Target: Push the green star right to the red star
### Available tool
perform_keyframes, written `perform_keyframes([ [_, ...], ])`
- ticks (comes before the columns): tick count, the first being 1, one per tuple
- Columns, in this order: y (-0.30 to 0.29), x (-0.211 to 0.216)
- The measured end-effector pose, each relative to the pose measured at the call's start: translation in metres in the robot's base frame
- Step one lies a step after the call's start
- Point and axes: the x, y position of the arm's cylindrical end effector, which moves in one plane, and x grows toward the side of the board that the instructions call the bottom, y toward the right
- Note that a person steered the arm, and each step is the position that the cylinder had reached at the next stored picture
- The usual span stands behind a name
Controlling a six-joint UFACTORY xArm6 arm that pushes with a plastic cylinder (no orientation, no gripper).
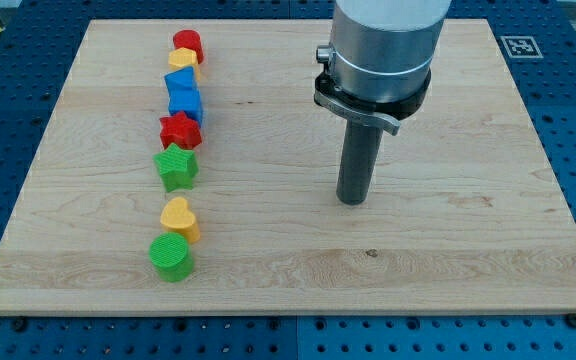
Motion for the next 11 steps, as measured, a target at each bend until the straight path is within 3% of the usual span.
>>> perform_keyframes([
  [2, 0.001, 0.015],
  [4, -0.037, 0.095],
  [7, -0.209, 0.114],
  [8, -0.267, 0.092],
  [9, -0.267, 0.010],
  [11, -0.264, -0.024],
])
